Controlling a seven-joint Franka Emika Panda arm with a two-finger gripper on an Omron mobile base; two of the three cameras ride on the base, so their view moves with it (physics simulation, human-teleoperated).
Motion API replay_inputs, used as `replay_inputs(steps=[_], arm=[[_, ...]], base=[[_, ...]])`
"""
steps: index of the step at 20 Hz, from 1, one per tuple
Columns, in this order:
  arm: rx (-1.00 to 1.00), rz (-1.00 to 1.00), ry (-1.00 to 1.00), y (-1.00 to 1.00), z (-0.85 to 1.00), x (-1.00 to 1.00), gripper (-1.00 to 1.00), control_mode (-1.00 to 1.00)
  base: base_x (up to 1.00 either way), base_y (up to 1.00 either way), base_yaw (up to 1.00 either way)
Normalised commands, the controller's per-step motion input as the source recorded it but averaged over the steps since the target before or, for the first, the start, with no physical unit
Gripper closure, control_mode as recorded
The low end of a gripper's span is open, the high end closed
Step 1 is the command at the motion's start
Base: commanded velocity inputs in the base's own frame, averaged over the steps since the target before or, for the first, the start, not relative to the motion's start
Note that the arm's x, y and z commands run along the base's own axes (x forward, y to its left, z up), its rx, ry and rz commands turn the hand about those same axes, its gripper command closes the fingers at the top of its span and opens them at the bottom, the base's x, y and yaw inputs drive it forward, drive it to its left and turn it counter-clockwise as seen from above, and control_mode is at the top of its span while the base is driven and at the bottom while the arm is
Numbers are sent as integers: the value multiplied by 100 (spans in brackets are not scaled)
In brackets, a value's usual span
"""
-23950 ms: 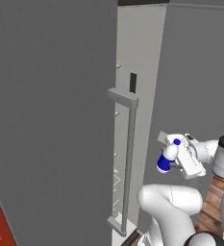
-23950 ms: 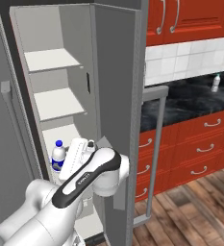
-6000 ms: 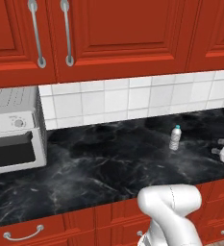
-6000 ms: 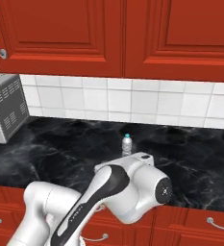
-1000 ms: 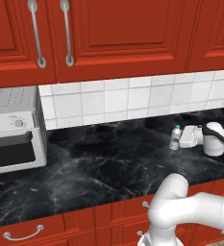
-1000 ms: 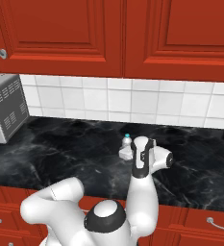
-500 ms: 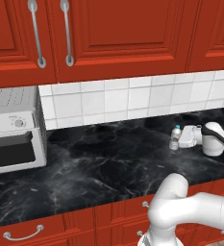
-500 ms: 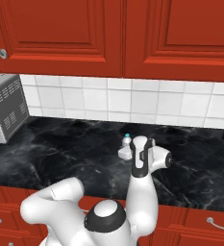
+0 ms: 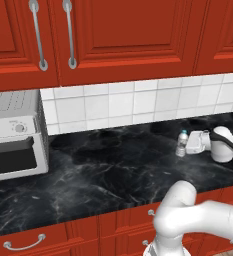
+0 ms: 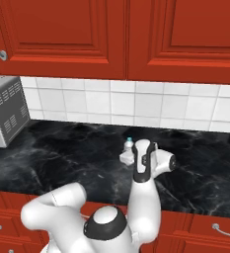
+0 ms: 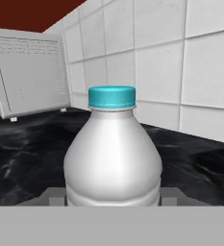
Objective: Take the bottled waters from the counter and place them in the freezer to freeze. Close the freezer door after placing the bottles.
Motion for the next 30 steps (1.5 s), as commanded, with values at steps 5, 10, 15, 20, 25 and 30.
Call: replay_inputs(steps=[5, 10, 15, 20, 25, 30], arm=[[0, 5, 0, 6, 29, -99, 100, -100], [2, 9, 0, 23, 40, -100, 100, -100], [0, 11, 4, 45, 23, -100, 100, -100], [0, 12, 1, 68, 0, -100, 100, -100], [0, 15, 0, 85, 24, -92, 100, -100], [0, 15, 0, 65, 61, -51, 100, -100]], base=[[0, 0, 0], [0, 0, 0], [0, 0, 0], [0, 0, 0], [0, 0, 0], [0, 0, 0]])
